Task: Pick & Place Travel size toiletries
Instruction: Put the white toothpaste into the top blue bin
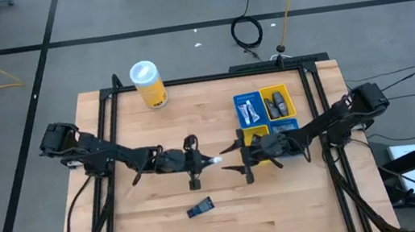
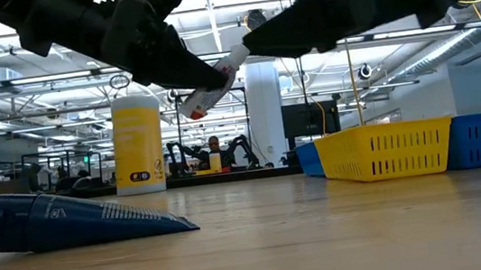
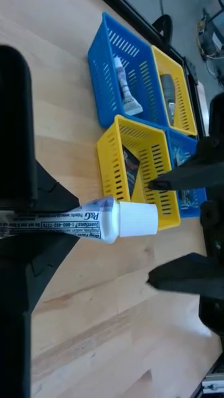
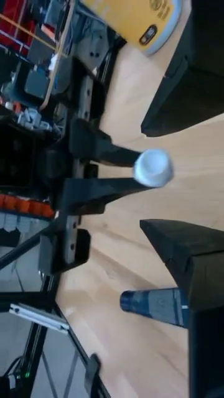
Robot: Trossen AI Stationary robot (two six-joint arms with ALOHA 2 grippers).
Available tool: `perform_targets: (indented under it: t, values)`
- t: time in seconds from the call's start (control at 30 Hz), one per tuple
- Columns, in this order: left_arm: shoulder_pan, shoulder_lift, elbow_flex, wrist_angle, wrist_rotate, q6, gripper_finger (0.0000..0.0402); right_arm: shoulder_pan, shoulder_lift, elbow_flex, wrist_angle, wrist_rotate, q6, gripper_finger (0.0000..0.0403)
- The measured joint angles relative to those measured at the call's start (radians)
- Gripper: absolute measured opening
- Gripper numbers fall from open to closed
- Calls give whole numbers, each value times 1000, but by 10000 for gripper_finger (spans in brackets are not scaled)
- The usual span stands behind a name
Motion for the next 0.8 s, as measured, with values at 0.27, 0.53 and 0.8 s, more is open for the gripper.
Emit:
perform_targets:
  t: [0.27,0.53,0.8]
  values:
    - [0,0,0,2,0,-7,23,-51,25,55,-53,-101,20,182]
    - [0,0,1,5,0,-15,36,-56,25,55,-57,-94,25,69]
    - [-1,2,0,24,0,-31,57,-54,17,57,-106,-28,24,44]
